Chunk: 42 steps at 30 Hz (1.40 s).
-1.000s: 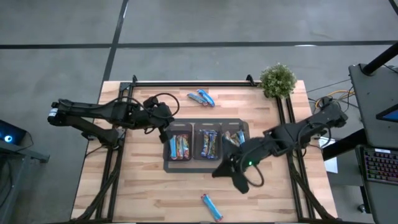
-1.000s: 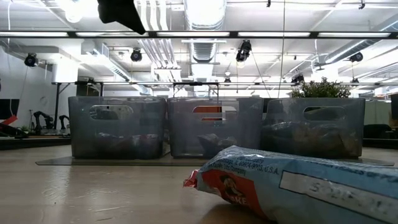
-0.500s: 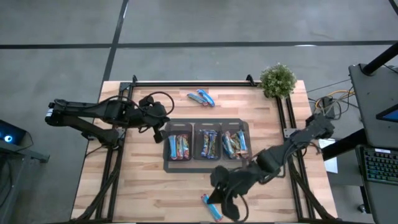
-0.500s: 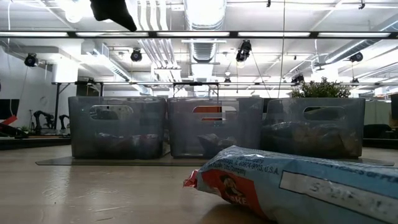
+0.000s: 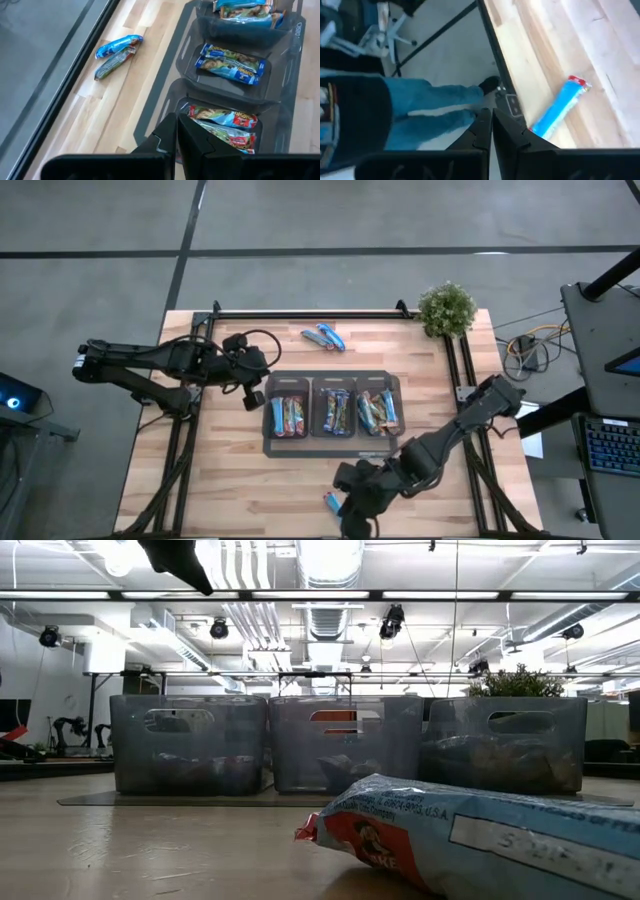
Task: Pick and place Granola Bars by type
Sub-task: Put the red granola bar into the left black bin
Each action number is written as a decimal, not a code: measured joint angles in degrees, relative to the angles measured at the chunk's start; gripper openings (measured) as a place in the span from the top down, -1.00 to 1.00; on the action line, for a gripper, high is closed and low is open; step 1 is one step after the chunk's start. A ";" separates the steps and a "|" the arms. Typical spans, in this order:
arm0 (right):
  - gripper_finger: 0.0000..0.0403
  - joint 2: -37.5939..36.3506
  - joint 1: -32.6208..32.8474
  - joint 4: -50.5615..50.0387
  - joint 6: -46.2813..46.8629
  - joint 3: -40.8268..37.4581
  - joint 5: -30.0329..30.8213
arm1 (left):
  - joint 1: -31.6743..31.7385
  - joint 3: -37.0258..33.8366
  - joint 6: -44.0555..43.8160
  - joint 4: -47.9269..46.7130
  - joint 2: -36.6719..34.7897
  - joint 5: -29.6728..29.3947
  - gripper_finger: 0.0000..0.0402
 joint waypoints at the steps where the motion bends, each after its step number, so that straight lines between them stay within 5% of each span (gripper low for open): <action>1: 0.96 0.61 -0.11 0.25 1.24 0.61 0.06 | 0.00 0.00 0.01 -0.04 0.00 -0.30 1.00; 17: 0.96 16.83 -0.89 -5.46 27.66 14.65 -0.71 | 0.00 0.00 0.13 -1.13 0.07 -1.28 1.00; 31: 0.96 20.03 -0.89 -18.60 38.02 18.57 0.11 | 0.00 -0.35 2.07 -1.57 0.07 -1.28 1.00; 42: 0.81 20.03 -0.92 -20.80 35.24 18.53 1.87 | 0.00 -2.82 1.75 -2.07 0.07 -1.28 1.00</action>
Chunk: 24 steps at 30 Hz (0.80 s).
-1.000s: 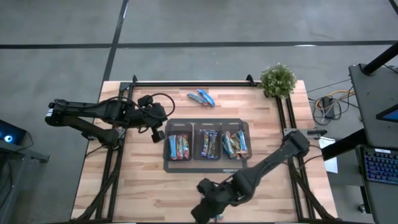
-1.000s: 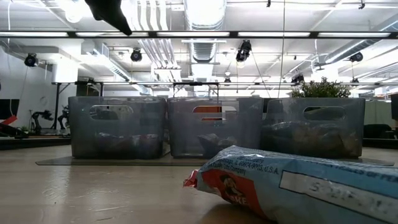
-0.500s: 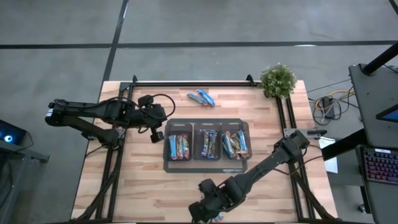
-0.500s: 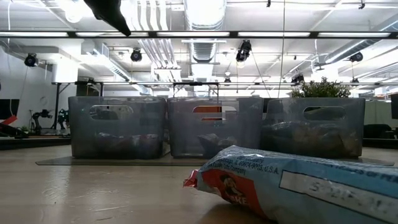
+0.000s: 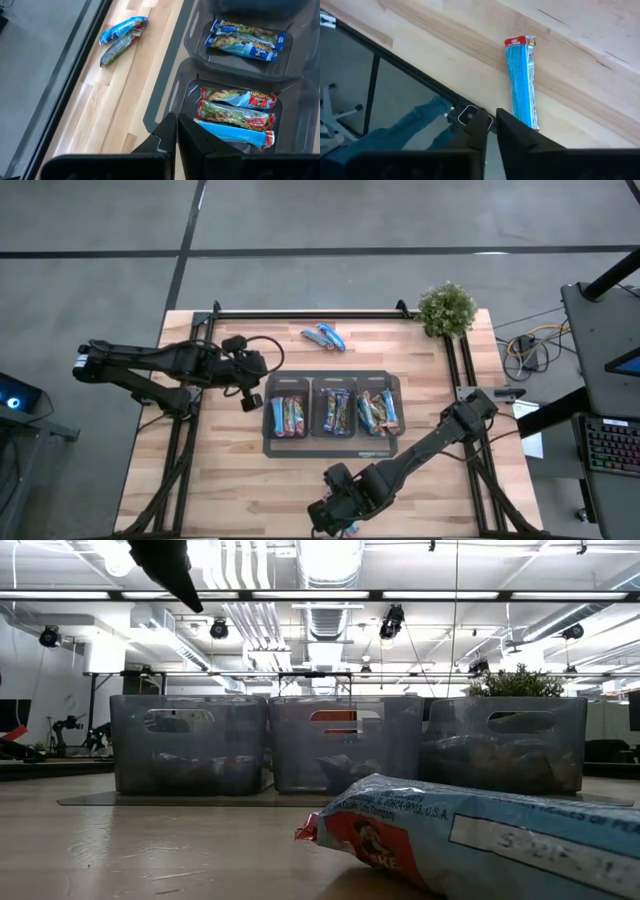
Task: Pick and place Granola Bars by type
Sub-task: Put the red granola bar into the left black bin
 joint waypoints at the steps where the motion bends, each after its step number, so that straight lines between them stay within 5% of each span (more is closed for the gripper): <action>1: 0.75 0.00 0.00 0.05 -0.08 0.00 -0.09 | 0.00 -0.20 0.00 -0.03 0.00 0.01 1.00; 12: 0.06 0.00 -0.07 0.07 -5.03 -0.04 -0.45 | 0.00 -0.76 0.32 0.42 0.00 -0.06 1.00; 24: -0.28 0.31 -0.97 -0.05 -9.62 -0.89 -0.47 | 0.00 -0.78 0.48 0.43 0.00 -0.21 1.00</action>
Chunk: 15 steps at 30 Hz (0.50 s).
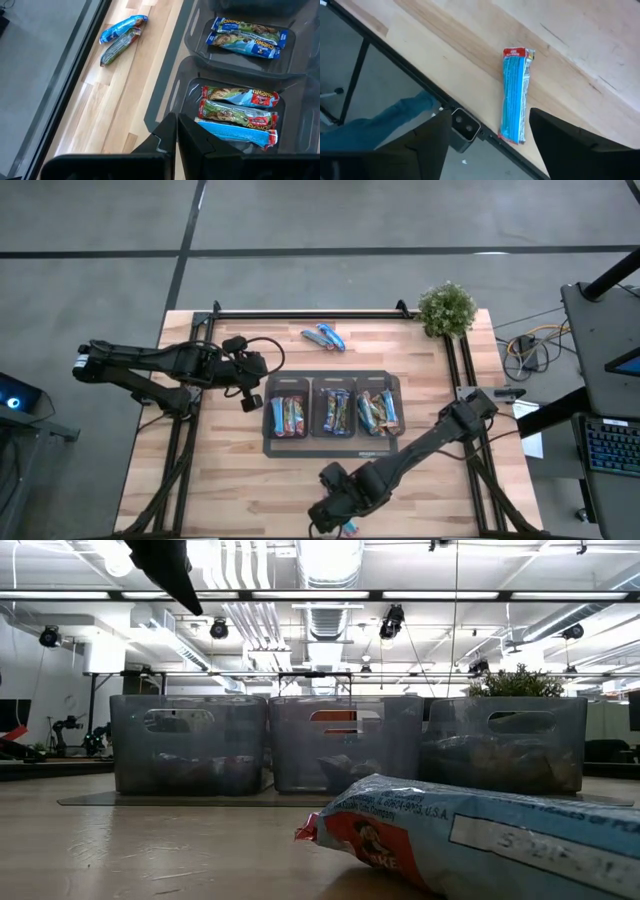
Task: Pick and place Granola Bars by type
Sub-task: Put the red granola bar into the left black bin
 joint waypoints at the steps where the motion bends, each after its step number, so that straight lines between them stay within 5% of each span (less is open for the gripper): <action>1: -0.30 0.29 -0.08 0.02 -0.02 -0.03 0.00 | 0.00 0.00 0.01 0.00 0.00 0.00 1.00; 15: -0.28 4.39 -0.32 0.38 -1.52 -0.07 -3.35 | -0.02 -0.07 0.13 0.00 -0.02 -0.04 1.00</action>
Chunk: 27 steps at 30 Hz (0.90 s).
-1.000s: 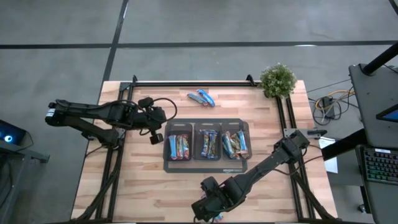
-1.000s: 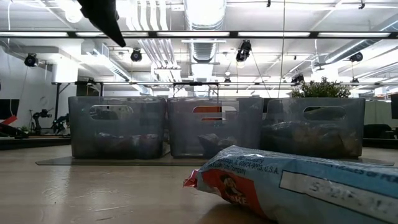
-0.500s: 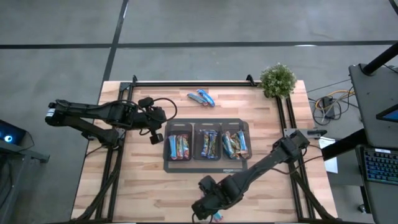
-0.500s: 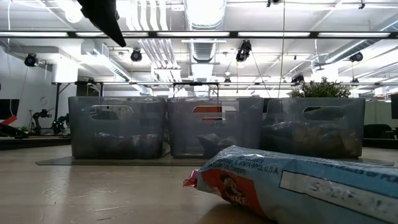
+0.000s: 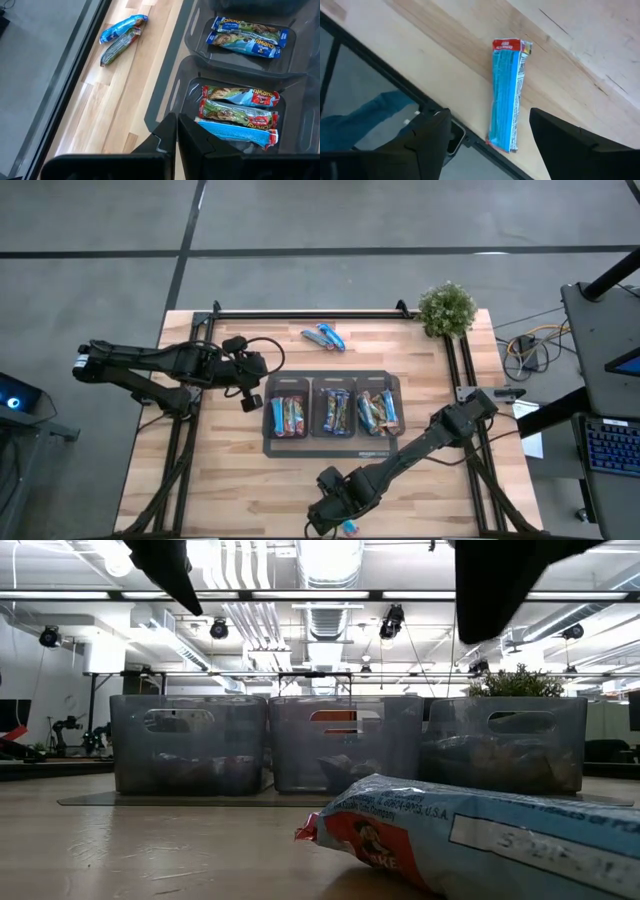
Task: Pick and place Granola Bars by type
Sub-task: Put the red granola bar into the left black bin
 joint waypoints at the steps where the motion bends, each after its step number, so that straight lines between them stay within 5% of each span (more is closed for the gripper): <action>1: -0.28 0.33 0.00 0.06 -0.16 0.00 -0.19 | 0.00 0.00 0.00 0.00 0.00 0.00 1.00; 27: -0.26 5.78 -1.55 0.62 -4.75 -0.18 -6.14 | 0.00 -0.02 0.59 0.00 -0.02 -0.35 1.00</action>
